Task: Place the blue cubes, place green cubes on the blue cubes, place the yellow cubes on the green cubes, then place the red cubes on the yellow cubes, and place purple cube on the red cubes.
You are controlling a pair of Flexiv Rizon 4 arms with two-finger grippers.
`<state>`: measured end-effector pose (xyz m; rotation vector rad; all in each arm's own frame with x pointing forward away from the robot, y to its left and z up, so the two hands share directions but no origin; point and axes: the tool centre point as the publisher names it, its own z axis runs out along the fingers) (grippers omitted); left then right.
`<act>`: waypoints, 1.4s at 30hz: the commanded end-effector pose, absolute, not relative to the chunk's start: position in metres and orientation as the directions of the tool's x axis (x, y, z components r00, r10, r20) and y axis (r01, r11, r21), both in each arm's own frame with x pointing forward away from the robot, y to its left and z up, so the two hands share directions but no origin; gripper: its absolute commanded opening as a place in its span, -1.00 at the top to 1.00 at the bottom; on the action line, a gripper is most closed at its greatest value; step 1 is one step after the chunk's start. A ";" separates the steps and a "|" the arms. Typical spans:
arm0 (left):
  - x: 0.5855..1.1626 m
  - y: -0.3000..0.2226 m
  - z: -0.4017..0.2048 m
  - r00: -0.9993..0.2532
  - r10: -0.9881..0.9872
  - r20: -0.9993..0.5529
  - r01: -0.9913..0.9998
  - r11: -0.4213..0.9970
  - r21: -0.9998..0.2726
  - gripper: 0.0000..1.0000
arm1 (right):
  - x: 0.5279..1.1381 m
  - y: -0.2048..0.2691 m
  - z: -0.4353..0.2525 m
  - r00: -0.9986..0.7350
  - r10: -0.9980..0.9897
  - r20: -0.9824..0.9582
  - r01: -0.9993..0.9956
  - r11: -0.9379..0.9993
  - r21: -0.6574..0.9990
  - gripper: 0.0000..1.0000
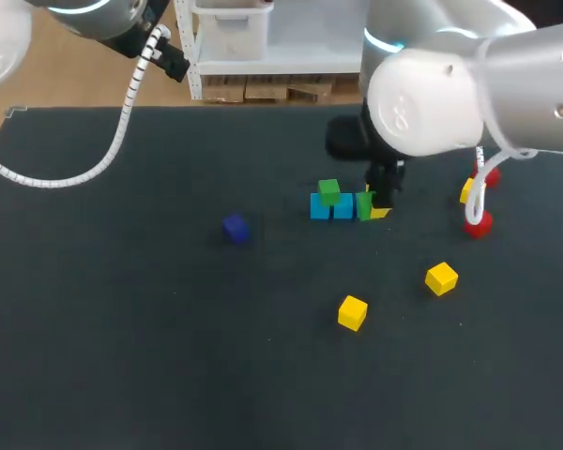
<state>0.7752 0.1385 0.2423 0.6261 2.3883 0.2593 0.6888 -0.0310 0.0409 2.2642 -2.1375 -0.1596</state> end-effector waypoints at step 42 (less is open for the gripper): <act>0.775 0.139 0.242 -0.676 0.499 -0.542 0.372 0.866 0.334 -1.00 | 0.728 -0.022 0.022 0.018 -0.987 -0.158 -0.993 -0.036 0.115 1.00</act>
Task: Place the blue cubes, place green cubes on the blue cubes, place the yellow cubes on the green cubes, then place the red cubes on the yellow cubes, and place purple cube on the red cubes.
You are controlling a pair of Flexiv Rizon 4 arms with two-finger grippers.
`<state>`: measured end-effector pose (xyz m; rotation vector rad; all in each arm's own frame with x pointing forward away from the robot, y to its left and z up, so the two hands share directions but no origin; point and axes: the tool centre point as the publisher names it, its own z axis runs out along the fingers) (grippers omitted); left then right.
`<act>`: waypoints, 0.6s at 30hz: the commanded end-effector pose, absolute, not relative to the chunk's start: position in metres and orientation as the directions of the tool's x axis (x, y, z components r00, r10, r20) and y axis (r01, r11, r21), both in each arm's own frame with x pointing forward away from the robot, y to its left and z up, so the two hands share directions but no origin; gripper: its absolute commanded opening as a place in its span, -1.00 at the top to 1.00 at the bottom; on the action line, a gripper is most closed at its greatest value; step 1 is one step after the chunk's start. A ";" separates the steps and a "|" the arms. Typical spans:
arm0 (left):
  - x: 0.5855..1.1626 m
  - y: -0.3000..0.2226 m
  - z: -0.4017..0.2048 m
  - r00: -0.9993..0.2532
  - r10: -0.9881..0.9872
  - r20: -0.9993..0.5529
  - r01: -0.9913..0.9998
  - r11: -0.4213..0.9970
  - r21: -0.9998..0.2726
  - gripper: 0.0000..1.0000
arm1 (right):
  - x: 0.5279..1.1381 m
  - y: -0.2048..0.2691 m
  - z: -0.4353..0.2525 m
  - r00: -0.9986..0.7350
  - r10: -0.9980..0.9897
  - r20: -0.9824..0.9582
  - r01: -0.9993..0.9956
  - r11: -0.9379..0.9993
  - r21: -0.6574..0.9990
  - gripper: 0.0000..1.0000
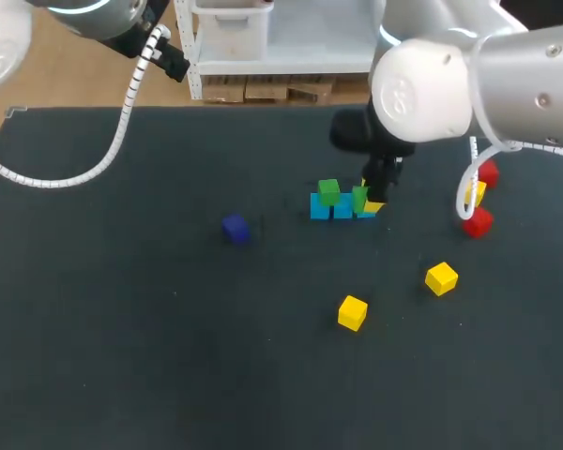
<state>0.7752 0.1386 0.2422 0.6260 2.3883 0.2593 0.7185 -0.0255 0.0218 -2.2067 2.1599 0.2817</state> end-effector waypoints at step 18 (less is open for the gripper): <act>0.775 0.139 0.242 -0.676 0.499 -0.542 0.372 0.866 0.334 -1.00 | 0.740 -0.021 0.017 0.019 -0.988 -0.150 -0.991 -0.039 0.131 1.00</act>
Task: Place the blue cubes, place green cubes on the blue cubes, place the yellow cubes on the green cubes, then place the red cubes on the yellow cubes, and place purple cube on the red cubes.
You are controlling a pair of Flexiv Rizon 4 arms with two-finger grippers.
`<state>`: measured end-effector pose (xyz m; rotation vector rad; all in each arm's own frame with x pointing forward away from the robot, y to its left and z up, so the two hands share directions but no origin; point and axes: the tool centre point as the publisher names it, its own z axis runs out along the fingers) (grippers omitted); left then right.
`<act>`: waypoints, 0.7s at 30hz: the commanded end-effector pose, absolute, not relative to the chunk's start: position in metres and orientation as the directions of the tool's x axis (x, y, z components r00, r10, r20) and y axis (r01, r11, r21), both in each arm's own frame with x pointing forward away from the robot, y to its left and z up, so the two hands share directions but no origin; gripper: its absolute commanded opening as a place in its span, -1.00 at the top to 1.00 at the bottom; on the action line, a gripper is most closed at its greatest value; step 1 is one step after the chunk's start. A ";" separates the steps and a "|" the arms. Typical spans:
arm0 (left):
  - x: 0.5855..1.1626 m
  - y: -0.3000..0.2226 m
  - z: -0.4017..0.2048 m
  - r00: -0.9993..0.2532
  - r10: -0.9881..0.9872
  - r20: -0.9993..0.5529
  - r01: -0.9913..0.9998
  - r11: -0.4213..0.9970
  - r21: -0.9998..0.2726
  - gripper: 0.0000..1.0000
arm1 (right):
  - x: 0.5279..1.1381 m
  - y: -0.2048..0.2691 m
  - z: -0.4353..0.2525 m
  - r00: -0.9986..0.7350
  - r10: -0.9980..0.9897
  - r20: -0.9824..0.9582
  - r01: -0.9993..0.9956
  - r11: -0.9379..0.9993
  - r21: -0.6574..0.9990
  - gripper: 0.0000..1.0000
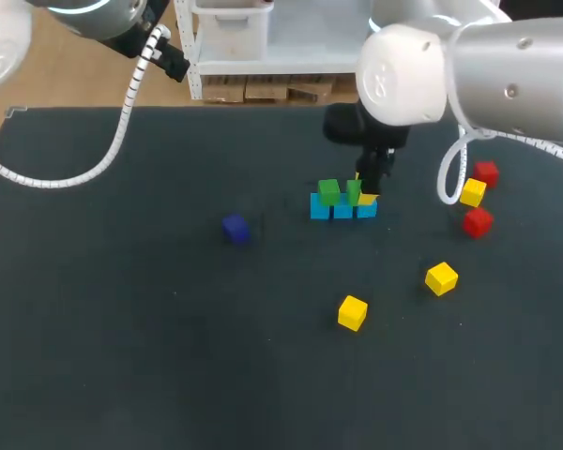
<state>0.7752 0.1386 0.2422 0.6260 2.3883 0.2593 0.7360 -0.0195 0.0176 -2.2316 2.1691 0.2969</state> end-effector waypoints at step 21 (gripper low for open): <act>0.775 0.139 0.242 -0.676 0.499 -0.542 0.372 0.866 0.334 -1.00 | 0.739 -0.022 0.013 0.015 -0.987 -0.161 -0.991 -0.036 0.130 1.00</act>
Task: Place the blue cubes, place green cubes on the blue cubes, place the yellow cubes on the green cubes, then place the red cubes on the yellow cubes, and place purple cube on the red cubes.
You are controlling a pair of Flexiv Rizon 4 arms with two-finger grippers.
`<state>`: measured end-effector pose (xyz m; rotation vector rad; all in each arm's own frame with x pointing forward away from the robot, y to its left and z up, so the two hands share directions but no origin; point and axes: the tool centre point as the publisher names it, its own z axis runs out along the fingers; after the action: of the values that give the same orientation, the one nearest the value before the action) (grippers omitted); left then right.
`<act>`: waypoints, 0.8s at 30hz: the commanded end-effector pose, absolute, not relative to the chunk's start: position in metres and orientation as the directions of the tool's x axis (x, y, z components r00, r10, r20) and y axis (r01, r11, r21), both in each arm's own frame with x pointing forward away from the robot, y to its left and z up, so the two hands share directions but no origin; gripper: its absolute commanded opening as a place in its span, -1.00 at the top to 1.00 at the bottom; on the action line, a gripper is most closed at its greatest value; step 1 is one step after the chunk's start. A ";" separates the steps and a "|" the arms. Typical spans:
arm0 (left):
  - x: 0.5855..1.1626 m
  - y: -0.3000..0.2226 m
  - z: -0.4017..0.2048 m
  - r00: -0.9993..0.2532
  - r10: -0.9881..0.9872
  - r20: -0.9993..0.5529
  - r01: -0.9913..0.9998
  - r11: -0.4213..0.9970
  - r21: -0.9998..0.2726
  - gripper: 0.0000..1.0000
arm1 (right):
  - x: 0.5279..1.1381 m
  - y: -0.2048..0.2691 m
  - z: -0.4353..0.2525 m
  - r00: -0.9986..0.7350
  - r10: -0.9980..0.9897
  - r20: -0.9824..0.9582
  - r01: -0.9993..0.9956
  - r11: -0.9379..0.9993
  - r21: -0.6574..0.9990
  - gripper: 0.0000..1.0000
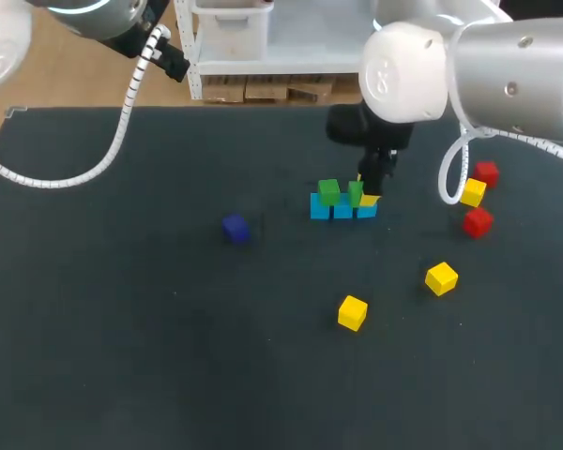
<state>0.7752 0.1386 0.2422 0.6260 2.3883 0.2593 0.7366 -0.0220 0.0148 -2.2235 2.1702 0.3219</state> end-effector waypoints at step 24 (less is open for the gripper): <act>0.775 0.139 0.242 -0.676 0.499 -0.542 0.372 0.866 0.334 -1.00 | 0.744 -0.018 0.015 0.042 -0.992 -0.120 -0.989 -0.059 0.137 1.00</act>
<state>0.7752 0.1386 0.2422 0.6260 2.3882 0.2593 0.7417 -0.0185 0.0155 -2.2753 2.1664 0.2813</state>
